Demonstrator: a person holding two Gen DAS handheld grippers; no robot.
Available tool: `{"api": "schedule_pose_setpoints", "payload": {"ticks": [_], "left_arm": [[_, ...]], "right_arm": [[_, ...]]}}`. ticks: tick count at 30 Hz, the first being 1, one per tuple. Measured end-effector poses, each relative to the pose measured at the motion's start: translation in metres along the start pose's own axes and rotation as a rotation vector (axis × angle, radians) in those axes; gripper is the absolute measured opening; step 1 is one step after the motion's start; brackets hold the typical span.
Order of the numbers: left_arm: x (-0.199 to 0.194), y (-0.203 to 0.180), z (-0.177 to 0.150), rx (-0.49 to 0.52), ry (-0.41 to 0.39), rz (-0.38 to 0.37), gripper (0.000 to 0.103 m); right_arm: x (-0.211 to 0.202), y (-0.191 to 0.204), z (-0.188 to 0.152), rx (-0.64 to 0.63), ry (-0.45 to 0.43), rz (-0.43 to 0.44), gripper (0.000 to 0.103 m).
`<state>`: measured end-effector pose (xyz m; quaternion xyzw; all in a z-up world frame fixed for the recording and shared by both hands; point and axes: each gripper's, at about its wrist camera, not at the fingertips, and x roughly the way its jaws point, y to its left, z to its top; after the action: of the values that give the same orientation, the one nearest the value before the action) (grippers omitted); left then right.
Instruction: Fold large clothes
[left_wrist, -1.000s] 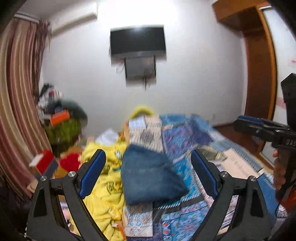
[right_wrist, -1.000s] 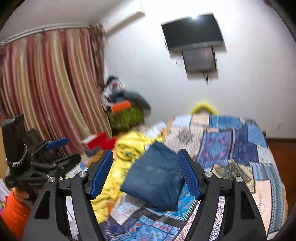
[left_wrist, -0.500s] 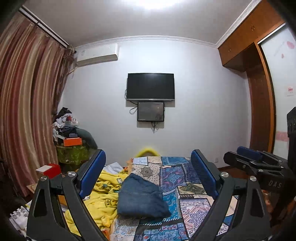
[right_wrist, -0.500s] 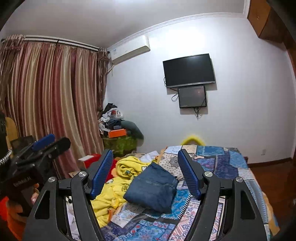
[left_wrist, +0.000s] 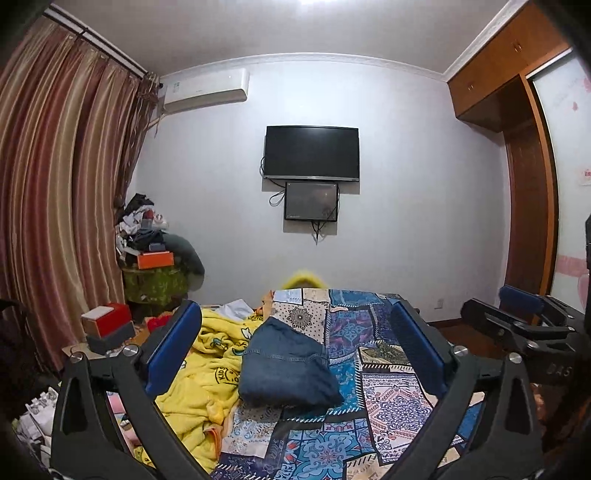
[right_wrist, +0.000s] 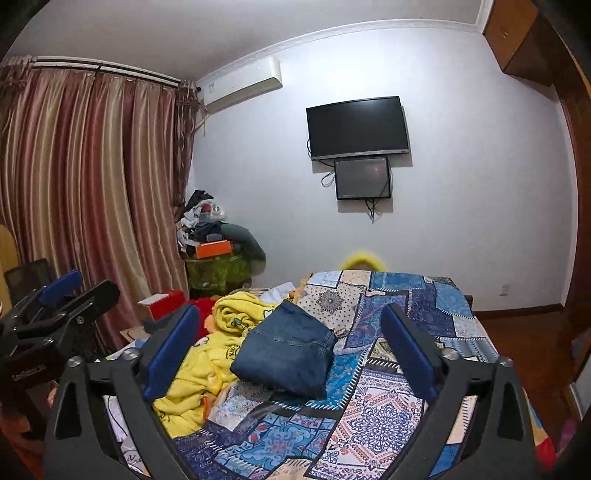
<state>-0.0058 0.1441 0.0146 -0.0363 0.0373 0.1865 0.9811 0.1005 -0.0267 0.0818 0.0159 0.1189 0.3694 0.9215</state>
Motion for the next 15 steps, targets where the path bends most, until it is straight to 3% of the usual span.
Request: {"api": "schedule_pose_setpoints", "payload": {"ticks": [15], "left_arm": [[0.0023,0.0065,-0.0050,-0.031,0.019,-0.008,0.103]], "right_arm": [[-0.0098,0.0013,-0.0067,-0.015,-0.007,-0.006,0.103]]}}
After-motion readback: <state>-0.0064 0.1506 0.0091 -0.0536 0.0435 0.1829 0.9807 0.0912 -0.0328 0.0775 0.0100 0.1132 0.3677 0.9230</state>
